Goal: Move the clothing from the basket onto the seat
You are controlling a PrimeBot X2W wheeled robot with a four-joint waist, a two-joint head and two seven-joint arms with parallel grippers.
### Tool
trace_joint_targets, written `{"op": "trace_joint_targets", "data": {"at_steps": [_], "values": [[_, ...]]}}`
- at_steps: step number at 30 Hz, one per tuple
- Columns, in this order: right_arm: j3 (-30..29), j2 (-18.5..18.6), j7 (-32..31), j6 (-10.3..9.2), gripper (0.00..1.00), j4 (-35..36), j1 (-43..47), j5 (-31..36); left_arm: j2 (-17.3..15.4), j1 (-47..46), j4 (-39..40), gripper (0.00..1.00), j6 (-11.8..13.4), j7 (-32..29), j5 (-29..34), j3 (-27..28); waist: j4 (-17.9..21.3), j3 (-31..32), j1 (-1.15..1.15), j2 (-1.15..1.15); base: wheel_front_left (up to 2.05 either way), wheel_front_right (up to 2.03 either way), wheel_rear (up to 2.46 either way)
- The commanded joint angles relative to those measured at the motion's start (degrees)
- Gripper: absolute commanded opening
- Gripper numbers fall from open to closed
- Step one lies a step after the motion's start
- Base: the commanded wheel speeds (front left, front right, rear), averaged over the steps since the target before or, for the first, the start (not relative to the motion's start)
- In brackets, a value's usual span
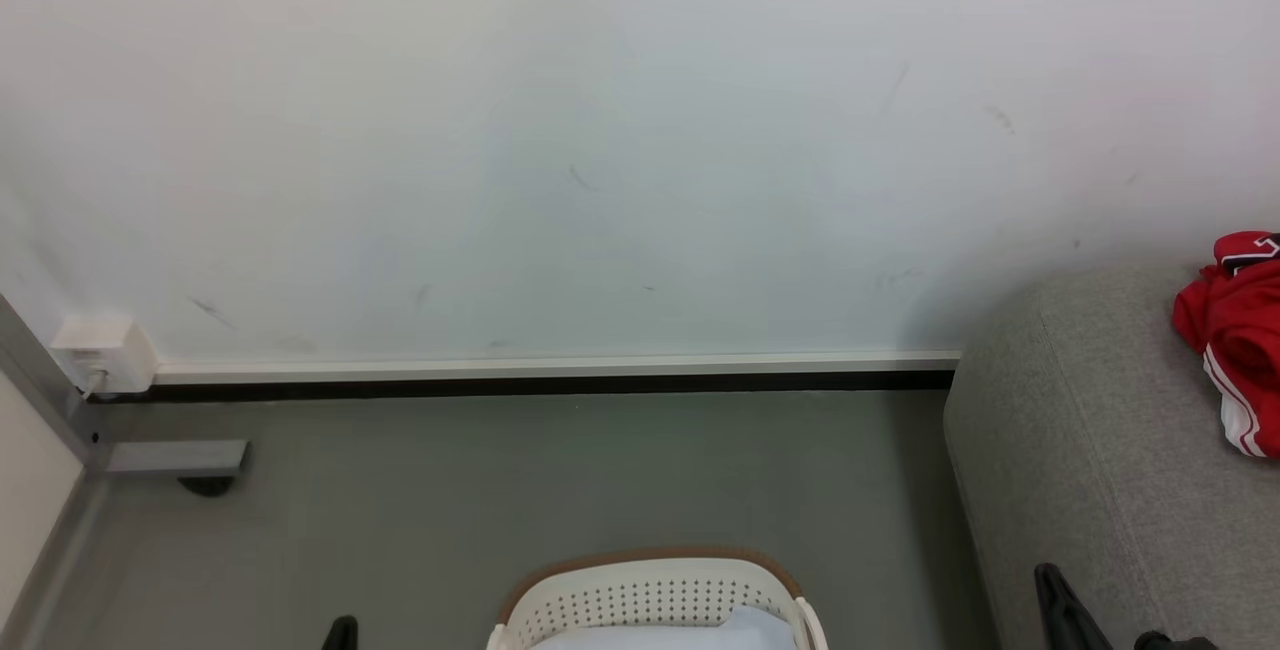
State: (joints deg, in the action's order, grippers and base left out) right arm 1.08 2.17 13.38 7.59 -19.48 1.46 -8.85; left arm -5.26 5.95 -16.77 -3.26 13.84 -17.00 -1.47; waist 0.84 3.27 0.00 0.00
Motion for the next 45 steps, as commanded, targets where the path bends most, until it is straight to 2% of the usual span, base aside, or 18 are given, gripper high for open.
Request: {"op": "trace_joint_targets", "data": {"at_steps": [1, 13, 45], "values": [[-0.63, 0.31, -0.74, -0.01, 0.00, 0.96, -1.39, -3.77, -0.20, -1.60, 0.70, 0.00, -0.33, -0.89, -3.59, 0.79, -0.03, -0.06, 0.00, 0.00, 0.00, 0.00, 0.00], [-1.69, 0.41, -3.77, -0.03, 0.00, 1.83, -2.58, -16.88, 0.20, -3.33, 1.78, 0.00, -0.46, -3.94, -15.43, 1.86, -0.11, -0.37, 0.00, 0.00, 0.00, 0.00, 0.00], [-4.11, 0.68, -10.24, -0.07, 0.00, 3.14, -5.26, -43.54, 1.06, -6.86, 3.89, 0.00, -0.58, -10.45, -39.40, 4.33, -0.31, -1.18, 0.00, 0.00, 0.00, 0.00, 0.00]]}}
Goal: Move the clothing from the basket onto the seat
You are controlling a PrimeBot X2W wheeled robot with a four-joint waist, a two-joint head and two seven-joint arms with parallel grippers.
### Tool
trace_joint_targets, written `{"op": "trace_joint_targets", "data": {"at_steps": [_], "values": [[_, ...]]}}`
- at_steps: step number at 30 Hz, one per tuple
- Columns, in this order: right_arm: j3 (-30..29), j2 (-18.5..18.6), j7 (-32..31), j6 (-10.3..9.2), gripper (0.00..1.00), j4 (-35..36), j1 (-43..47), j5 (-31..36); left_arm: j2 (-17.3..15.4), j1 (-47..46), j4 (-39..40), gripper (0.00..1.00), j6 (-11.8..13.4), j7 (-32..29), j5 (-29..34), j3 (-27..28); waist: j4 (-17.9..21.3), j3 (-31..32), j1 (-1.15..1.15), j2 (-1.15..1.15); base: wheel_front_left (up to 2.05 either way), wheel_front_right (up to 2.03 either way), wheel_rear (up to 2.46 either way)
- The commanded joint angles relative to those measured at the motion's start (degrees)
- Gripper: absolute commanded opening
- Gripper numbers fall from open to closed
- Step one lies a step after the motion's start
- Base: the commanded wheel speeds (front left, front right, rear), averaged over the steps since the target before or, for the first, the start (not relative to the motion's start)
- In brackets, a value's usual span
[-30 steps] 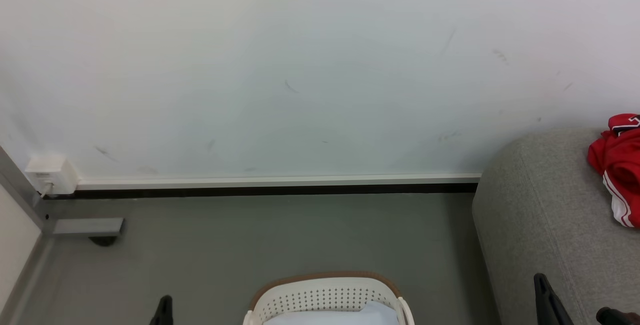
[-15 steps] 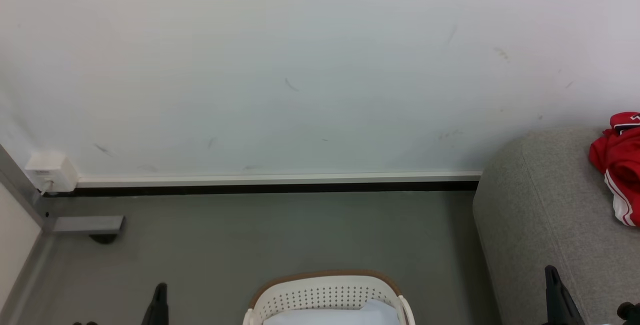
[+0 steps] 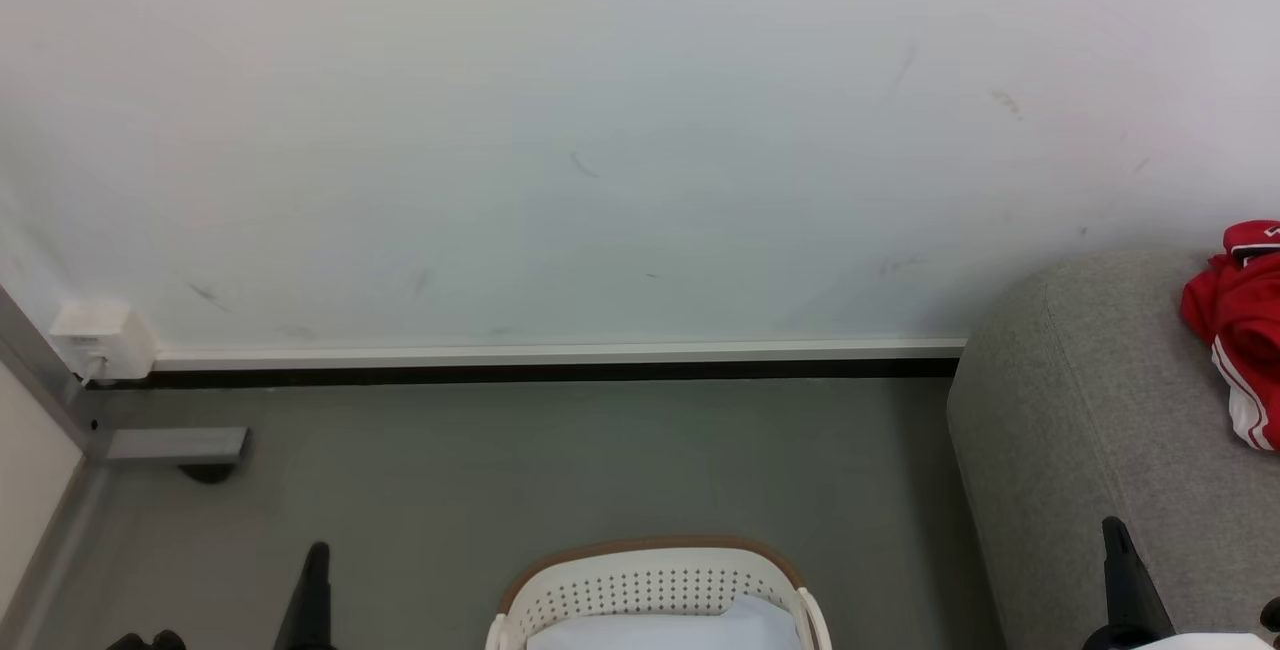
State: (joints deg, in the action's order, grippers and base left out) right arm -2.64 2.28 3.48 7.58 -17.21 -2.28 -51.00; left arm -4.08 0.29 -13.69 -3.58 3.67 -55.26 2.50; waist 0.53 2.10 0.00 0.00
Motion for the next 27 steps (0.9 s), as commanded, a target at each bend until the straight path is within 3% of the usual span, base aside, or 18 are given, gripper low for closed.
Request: {"op": "trace_joint_targets", "data": {"at_steps": [1, 27], "values": [[-0.45, 0.57, -0.50, -0.06, 0.00, 0.89, -1.62, -2.12, -0.10, -1.31, 0.86, 0.00, -0.27, -0.48, -1.85, 0.44, -0.01, -0.04, 0.00, 0.00, 0.00, 0.00, 0.00], [-1.87, 0.82, -4.52, -0.09, 0.00, 1.65, -3.16, -18.84, 0.46, -3.68, 1.88, 0.00, -0.50, -4.67, -16.92, 2.08, -0.18, -0.71, 0.00, 0.00, 0.00, 0.00, 0.00]]}}
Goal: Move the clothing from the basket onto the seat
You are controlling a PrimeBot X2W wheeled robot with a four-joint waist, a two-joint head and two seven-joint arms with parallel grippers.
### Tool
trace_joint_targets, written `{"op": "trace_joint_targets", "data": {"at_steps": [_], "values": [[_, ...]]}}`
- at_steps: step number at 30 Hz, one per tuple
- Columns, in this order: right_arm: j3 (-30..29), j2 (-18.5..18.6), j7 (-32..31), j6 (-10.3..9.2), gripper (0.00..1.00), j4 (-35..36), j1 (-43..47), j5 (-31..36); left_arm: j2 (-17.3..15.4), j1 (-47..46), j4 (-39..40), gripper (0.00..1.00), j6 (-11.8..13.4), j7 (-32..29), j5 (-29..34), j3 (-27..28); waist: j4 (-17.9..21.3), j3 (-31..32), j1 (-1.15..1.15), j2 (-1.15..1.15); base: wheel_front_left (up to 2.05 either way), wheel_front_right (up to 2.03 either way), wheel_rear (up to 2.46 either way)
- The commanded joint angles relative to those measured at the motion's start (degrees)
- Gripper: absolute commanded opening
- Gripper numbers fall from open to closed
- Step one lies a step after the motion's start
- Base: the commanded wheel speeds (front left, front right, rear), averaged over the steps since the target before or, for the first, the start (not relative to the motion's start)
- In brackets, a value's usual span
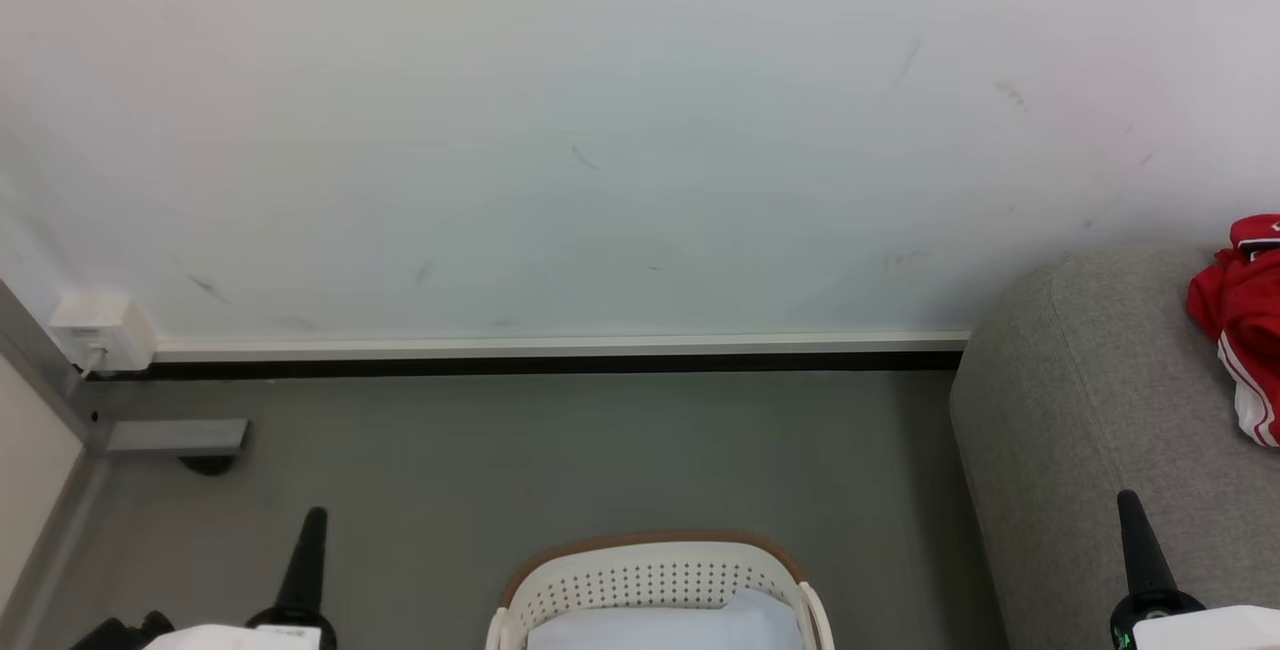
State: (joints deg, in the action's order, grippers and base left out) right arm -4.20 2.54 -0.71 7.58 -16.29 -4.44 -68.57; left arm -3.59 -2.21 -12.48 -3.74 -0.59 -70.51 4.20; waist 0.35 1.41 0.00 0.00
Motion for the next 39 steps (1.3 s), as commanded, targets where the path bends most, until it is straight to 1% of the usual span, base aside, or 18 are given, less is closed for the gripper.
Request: {"op": "trace_joint_targets", "data": {"at_steps": [1, 14, 39], "values": [[-0.35, 0.57, -0.39, -0.09, 0.00, 0.75, -1.06, -1.88, -0.02, -1.25, 0.69, 0.00, -0.34, -0.50, -2.10, 0.42, -0.01, -0.04, 0.00, 0.00, 0.00, 0.00, 0.00], [-0.90, 0.68, -2.07, -0.11, 0.00, 1.00, -1.75, -8.91, 0.18, -2.17, 1.09, 0.00, -0.43, -2.27, -8.43, 1.11, -0.10, -0.38, 0.00, 0.00, 0.00, 0.00, 0.00], [-1.68, 0.93, -4.67, -0.13, 0.00, 1.43, -2.74, -20.54, 0.53, -3.71, 1.68, 0.00, -0.56, -5.08, -18.70, 2.23, -0.26, -1.03, 0.00, 0.00, 0.00, 0.00, 0.00]]}}
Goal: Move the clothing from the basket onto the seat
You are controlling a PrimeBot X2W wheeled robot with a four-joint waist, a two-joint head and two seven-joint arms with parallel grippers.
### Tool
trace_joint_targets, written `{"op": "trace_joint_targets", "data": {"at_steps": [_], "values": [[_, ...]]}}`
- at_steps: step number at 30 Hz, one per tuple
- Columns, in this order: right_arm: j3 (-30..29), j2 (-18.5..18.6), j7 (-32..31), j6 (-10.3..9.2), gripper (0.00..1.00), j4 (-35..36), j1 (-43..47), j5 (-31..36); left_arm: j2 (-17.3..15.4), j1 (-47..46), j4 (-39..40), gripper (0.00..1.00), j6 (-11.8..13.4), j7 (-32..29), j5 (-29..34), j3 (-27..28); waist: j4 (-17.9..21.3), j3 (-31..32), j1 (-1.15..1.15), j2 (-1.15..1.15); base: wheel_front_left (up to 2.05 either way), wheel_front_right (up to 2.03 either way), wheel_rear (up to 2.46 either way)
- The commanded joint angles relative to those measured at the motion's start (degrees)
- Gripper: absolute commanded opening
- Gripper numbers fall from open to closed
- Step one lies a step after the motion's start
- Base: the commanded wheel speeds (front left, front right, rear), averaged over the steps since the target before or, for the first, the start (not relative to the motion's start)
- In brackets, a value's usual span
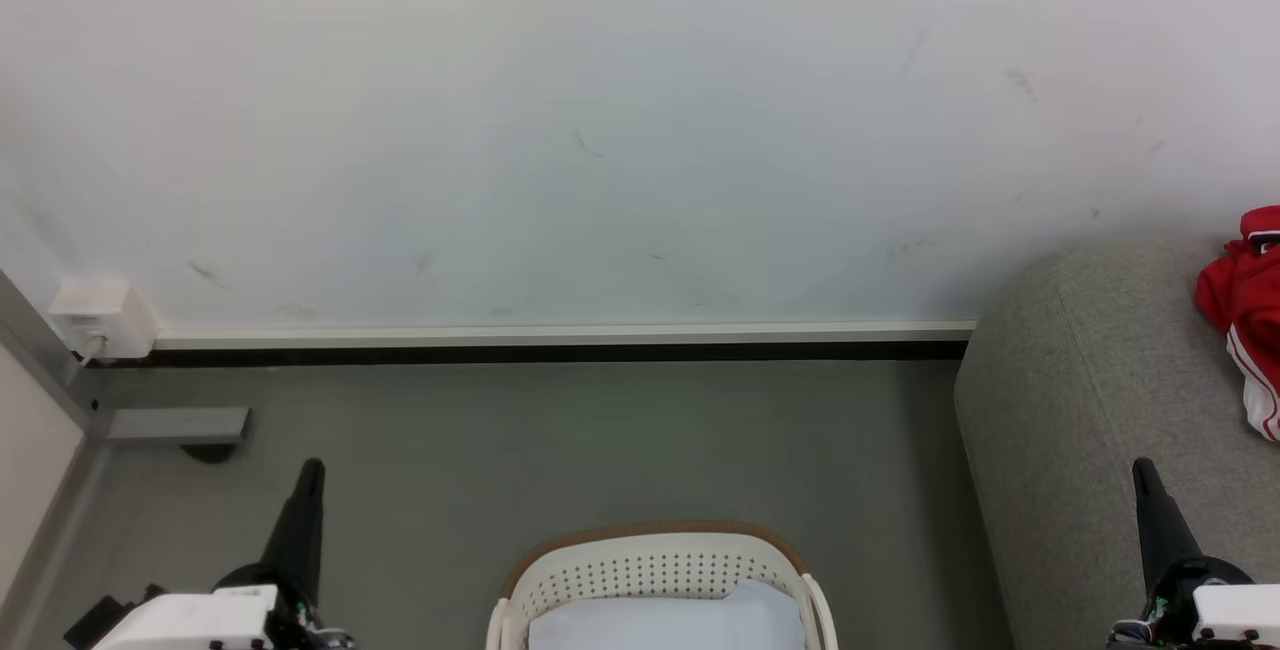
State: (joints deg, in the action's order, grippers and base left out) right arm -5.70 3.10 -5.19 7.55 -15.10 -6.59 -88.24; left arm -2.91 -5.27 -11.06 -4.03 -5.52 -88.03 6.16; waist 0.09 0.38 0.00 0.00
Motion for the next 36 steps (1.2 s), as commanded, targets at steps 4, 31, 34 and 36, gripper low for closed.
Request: {"op": "trace_joint_targets", "data": {"at_steps": [4, 31, 34, 36], "values": [[-0.30, 0.43, -0.58, -0.11, 0.00, 0.32, -0.74, -2.49, -0.09, -0.86, 0.36, 0.00, -0.28, -0.54, -2.41, 0.43, -0.03, -0.11, 0.00, 0.00, 0.00, 0.00, 0.00], [-0.11, 0.68, -0.83, -0.12, 0.00, 0.42, -0.93, -4.98, 0.00, -1.12, 0.45, 0.00, -0.33, -1.21, -4.70, 0.64, -0.07, -0.27, 0.00, 0.00, 0.00, 0.00, 0.00], [-0.07, 0.71, -0.79, -0.12, 0.00, 0.42, -0.93, -5.01, 0.00, -1.12, 0.45, 0.00, -0.33, -1.21, -4.70, 0.64, -0.07, -0.27, 0.00, 0.00, 0.00, 0.00, 0.00], [-0.04, 0.73, -0.75, -0.12, 0.00, 0.43, -0.92, -5.04, 0.00, -1.12, 0.45, 0.00, -0.33, -1.21, -4.70, 0.64, -0.07, -0.27, 0.00, 0.00, 0.00, 0.00, 0.00]]}}
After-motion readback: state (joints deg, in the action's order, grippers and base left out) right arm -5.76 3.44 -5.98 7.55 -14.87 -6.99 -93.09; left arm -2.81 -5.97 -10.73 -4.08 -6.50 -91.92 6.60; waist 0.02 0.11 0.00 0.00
